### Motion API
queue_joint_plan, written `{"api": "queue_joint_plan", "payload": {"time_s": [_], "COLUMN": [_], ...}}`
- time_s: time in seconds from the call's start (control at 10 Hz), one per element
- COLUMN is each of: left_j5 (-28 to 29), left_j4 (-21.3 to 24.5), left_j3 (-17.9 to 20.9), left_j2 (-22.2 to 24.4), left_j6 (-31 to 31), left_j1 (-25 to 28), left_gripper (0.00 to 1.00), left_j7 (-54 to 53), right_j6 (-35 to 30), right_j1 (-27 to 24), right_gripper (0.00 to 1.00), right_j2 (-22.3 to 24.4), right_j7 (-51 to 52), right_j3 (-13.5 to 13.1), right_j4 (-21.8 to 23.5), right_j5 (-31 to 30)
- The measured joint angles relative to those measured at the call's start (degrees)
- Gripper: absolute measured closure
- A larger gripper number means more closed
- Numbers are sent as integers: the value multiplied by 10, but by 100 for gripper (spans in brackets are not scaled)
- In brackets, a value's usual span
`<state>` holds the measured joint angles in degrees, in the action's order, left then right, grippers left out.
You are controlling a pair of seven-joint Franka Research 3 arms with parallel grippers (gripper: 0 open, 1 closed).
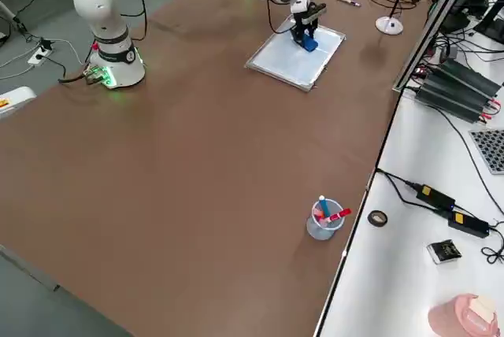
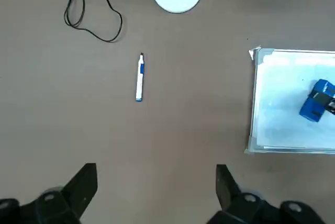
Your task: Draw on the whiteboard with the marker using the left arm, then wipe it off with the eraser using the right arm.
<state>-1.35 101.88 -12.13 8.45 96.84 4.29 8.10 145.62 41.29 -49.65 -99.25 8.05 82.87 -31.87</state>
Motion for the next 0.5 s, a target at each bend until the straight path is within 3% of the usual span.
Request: {"api": "queue_joint_plan", "payload": {"time_s": [0.5], "left_j5": [0], "left_j4": [-1], "left_j3": [0], "left_j2": [0], "left_j6": [0], "left_j1": [0], "left_gripper": [0], "left_j7": [0], "right_j6": [-34], "right_j1": [-1], "right_gripper": [44], "right_j2": [-4], "right_j7": [-7], "right_j3": [5], "right_j4": [-18], "right_j5": [2]}}
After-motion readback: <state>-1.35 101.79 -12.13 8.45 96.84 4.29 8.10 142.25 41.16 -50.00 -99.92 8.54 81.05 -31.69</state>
